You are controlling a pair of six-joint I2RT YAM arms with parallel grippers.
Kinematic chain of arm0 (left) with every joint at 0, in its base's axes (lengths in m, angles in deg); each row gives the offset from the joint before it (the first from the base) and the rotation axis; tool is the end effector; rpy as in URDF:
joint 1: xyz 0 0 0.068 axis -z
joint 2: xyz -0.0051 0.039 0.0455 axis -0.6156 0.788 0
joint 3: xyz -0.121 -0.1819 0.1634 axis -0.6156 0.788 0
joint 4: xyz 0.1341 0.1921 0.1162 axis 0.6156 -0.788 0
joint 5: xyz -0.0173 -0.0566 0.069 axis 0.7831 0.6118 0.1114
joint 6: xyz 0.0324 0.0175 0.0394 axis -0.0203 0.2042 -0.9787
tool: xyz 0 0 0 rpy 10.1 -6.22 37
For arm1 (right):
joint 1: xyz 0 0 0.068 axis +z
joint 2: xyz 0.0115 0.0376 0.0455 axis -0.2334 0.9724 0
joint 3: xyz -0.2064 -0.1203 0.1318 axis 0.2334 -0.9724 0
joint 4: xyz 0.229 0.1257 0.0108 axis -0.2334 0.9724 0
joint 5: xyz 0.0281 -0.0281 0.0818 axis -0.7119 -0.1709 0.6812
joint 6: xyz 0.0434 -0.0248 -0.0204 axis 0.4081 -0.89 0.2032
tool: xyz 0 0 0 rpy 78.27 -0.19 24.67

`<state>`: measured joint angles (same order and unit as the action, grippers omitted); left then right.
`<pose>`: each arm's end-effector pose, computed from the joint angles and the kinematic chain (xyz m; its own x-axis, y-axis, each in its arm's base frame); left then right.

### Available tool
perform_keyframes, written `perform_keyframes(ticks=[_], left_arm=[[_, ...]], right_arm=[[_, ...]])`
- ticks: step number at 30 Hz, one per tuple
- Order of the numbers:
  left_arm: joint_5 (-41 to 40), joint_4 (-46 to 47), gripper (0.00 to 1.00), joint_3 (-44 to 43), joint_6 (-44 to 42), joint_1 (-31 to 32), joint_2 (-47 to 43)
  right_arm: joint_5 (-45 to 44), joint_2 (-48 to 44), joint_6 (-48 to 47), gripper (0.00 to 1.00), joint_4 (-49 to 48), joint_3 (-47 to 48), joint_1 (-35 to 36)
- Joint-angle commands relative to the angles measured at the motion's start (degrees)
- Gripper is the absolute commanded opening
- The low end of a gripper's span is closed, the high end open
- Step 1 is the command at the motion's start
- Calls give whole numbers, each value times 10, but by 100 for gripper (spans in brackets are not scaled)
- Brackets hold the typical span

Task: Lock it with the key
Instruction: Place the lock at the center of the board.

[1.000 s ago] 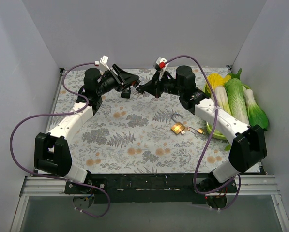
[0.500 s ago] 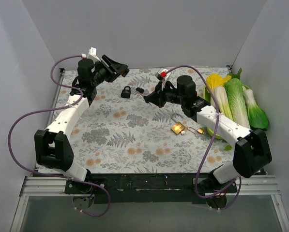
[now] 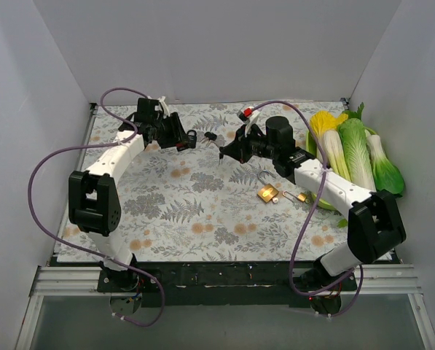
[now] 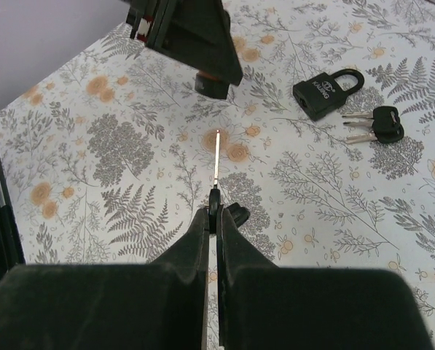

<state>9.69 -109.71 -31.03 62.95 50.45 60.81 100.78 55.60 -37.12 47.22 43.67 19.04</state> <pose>0.3803 -0.0964 0.2904 -0.6910 -0.7138 -0.1139 -0.4048 0.5127 -0.7571 0.2879 0.2027 0.3130 -0.2814 -0.0477 -0.9584 -0.8240 0.5239 0.2158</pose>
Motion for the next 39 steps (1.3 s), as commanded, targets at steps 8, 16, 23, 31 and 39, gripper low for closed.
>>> perform_keyframes(ticks=[8, 16, 23, 31, 39], left_arm=[[-54, -92, 0, -46, -89, 30, 118], [-111, -93, 0, -81, -99, 47, 179], [-139, -109, 14, -104, -111, 52, 218], [-144, -132, 34, -109, -118, 59, 232], [-135, -138, 36, -77, -104, 65, 215]], right_arm=[[-24, 49, 13, 1, -34, 39, -12], [-29, 52, 20, 1, -35, 32, -16], [-32, 56, 22, 1, -35, 37, -19], [-29, 62, 27, 1, -35, 39, -22], [-25, 66, 29, 1, -39, 41, -23]])
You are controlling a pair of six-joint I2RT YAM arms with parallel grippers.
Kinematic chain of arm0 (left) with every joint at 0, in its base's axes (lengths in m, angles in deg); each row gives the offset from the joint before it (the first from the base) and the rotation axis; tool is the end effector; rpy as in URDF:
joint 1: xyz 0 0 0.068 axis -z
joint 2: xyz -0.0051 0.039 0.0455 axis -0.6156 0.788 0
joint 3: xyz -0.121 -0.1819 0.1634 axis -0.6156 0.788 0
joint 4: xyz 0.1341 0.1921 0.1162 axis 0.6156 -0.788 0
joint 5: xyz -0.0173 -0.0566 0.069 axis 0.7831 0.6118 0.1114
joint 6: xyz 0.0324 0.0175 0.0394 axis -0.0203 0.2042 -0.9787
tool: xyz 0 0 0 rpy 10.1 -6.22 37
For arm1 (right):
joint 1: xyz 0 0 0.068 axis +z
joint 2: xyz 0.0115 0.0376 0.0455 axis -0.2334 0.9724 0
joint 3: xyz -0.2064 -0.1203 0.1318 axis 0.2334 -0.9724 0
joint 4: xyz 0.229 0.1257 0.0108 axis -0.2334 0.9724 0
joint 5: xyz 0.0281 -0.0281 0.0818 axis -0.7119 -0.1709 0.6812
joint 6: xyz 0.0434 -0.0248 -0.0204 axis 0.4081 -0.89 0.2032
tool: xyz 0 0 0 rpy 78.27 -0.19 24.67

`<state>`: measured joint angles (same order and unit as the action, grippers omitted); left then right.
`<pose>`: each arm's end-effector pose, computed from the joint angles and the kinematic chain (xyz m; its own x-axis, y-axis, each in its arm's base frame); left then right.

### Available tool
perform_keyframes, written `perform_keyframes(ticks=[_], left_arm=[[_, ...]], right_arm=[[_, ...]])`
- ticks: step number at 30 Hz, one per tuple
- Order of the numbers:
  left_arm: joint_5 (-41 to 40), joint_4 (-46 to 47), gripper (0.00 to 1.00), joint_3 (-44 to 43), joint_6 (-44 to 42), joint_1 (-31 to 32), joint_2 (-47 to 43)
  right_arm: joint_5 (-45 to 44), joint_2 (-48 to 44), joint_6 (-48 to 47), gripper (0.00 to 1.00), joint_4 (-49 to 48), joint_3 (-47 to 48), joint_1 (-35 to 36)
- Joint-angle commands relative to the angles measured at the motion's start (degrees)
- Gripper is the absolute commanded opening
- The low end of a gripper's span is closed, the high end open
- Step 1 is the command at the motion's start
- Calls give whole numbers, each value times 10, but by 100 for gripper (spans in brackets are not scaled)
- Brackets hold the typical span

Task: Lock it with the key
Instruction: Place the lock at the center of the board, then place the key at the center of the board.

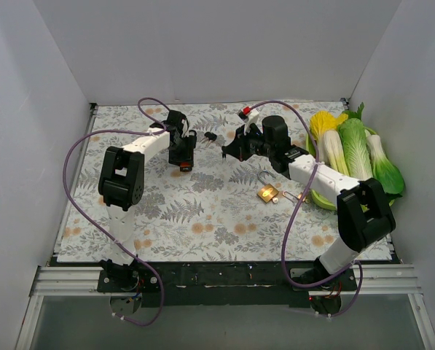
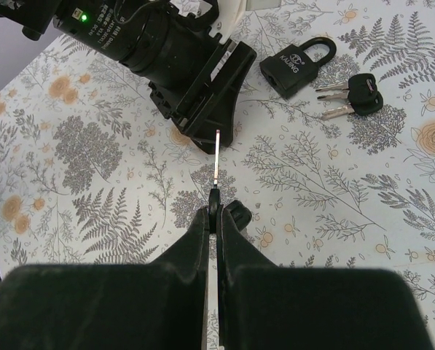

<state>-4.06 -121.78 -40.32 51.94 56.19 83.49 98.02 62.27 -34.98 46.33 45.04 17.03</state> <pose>0.4184 -0.1415 0.1677 -0.8093 -0.5696 -0.1436 -0.4969 0.7942 -0.3498 0.3167 0.2036 0.2827 -0.3708 -0.0475 -0.9275 -0.7513 0.6024 0.2695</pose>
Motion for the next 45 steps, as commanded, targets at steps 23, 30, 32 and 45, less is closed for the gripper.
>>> perform_keyframes(ticks=[23, 30, 32, 45], left_arm=[[43, -26, 98, -13, 1, -28, -87], [92, -13, 98, 18, -49, -60, -163], [121, -17, 98, 23, -50, -76, -177], [154, -16, 98, 64, -36, -120, -207]], right_arm=[[-10, 44, 46, 1, -85, 36, -3], [-2, 137, 63, 1, -106, 76, -3], [3, 158, 68, 1, -113, 86, -2], [13, 271, 43, 1, -106, 135, 6]])
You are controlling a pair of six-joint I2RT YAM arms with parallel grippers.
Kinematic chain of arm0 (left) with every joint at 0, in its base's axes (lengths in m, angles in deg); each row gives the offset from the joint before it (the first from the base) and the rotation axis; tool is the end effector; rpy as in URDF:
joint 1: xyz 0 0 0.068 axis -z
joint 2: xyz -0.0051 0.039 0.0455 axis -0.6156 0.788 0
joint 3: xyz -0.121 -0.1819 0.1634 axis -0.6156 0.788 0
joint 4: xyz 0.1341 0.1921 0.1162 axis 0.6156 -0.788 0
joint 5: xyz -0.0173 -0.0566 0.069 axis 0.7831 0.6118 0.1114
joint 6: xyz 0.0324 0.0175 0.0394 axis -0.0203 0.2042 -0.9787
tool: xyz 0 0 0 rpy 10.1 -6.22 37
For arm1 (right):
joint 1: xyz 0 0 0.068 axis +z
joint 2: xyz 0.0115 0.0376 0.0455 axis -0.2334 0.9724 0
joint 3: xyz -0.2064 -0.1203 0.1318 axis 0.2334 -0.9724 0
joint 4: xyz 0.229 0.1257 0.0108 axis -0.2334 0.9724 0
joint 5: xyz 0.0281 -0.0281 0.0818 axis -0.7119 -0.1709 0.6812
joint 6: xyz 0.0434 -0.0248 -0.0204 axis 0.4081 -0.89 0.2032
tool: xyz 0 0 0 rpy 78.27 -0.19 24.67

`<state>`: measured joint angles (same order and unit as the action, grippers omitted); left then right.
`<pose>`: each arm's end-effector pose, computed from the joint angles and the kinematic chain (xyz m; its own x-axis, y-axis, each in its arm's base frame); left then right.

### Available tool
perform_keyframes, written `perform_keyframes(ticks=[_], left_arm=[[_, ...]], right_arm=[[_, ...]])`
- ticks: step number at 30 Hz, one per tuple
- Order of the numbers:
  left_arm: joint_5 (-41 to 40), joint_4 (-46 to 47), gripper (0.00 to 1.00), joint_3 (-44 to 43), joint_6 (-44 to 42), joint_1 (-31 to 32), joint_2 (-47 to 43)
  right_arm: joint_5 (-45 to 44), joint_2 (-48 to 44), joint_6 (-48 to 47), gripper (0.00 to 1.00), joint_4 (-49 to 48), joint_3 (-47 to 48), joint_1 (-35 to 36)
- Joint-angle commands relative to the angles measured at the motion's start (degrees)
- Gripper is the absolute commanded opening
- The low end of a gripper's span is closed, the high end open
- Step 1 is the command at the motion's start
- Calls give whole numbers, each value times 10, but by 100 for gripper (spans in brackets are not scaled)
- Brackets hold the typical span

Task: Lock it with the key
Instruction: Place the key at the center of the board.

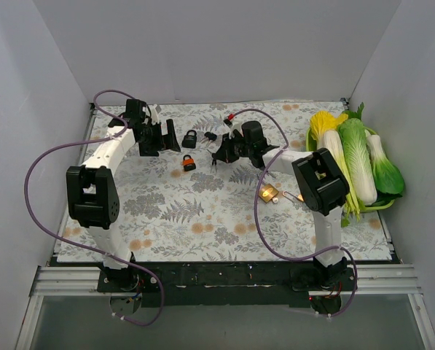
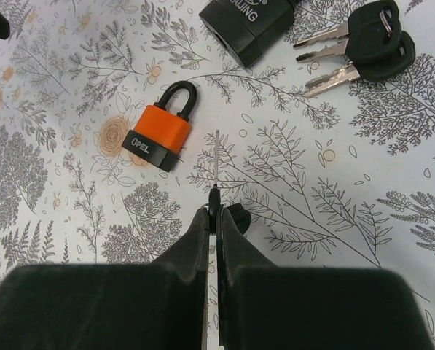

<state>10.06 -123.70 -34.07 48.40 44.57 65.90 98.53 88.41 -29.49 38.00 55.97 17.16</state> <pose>0.3872 -0.0570 0.2579 -0.7692 -0.6294 -0.1104 -0.4639 0.6687 -0.5811 0.3895 0.2481 0.1775 -0.5323 -0.0458 -0.8453 -0.6794 0.6188 0.3943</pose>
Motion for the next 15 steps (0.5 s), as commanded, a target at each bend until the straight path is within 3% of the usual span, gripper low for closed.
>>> perform_keyframes(ticks=[1, 6, 9, 10, 13, 15], left_arm=[[16, 3, 98, 1, 0, -4, -29], [24, 2, 98, -10, 1, -7, -20], [30, -1, 98, -15, 1, -8, -15], [40, -2, 98, -18, 0, -9, -14], [57, -2, 98, -24, -2, -12, -15], [74, 4, 98, -27, -2, -15, -19]], right_arm=[[7, 13, -14, 1, -17, 24, 5], [4, 20, -17, 1, -19, 20, 6], [3, 24, -25, 25, -19, 30, 6], [3, 23, -30, 38, -14, 36, 5], [8, 9, -54, 51, 19, 60, 5], [15, -15, -75, 53, 54, 68, 1]])
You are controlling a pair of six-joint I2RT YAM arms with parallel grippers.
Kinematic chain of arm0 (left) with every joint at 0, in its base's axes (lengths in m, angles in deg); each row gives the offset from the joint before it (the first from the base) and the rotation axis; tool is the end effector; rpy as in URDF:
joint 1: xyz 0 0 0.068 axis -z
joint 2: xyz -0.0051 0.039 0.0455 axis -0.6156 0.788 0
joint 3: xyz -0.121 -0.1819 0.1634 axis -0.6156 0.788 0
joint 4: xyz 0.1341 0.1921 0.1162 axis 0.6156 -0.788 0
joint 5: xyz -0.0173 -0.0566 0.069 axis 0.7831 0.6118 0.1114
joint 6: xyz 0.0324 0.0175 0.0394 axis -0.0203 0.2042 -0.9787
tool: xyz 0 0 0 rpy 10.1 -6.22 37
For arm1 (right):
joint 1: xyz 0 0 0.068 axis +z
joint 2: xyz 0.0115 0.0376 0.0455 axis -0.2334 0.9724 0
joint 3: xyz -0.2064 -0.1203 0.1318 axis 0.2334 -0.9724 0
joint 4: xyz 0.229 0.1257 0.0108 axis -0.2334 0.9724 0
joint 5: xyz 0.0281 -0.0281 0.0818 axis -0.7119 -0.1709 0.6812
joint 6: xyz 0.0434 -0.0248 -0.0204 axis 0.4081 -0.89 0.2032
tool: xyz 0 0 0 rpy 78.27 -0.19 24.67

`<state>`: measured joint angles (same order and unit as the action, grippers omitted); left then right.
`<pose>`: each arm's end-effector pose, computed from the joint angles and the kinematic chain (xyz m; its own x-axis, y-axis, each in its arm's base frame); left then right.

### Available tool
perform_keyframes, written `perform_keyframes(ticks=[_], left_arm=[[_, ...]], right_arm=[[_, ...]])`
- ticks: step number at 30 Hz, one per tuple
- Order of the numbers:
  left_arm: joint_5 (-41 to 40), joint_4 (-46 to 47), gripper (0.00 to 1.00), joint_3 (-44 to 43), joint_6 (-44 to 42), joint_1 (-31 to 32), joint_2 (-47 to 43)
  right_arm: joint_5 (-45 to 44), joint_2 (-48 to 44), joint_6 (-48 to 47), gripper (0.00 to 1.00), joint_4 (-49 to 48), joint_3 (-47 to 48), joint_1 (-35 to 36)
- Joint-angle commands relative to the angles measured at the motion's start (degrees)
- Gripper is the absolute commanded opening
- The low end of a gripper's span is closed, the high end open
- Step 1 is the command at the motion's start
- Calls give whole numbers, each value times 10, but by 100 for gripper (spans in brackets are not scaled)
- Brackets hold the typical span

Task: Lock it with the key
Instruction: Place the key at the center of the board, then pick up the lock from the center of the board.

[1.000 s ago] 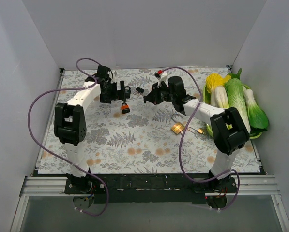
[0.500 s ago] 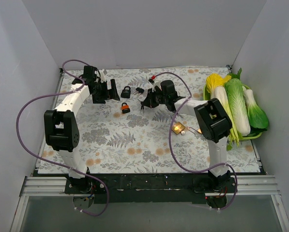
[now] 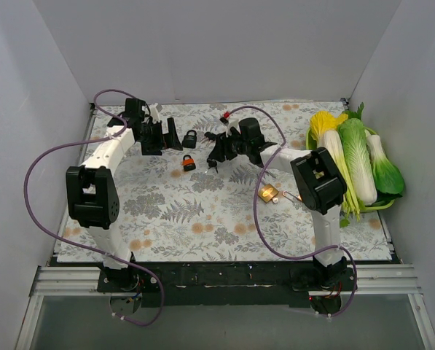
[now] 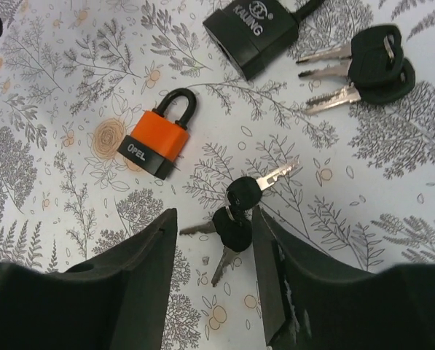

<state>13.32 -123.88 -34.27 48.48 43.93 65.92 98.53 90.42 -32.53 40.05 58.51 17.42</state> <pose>0.3874 -0.0545 0.2593 -0.7803 -0.6209 -0.0751 -0.4562 0.6472 -0.6107 0.3953 0.2540 0.1724 -0.5147 -0.0925 -0.8523 -0.7014 0.6171 0.3566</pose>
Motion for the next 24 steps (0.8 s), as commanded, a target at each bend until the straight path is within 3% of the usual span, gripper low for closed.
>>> perform_keyframes(ticks=[1, 8, 14, 17, 24], left_arm=[[45, 9, 98, -27, -2, -9, -21], [67, 43, 98, -26, 2, -14, -56], [20, 69, 98, -41, -8, -19, -98], [7, 69, 98, -60, -8, -21, -106], [47, 147, 98, 13, 17, -21, -170]], right_arm=[[15, -46, -53, 54, 45, 42, -3], [-1, -208, -147, 62, 211, -44, -32], [-119, -366, -213, 84, 313, -192, -53], [-160, -423, -231, 89, 324, -256, -61], [-153, -438, -307, 91, 376, -289, -82]])
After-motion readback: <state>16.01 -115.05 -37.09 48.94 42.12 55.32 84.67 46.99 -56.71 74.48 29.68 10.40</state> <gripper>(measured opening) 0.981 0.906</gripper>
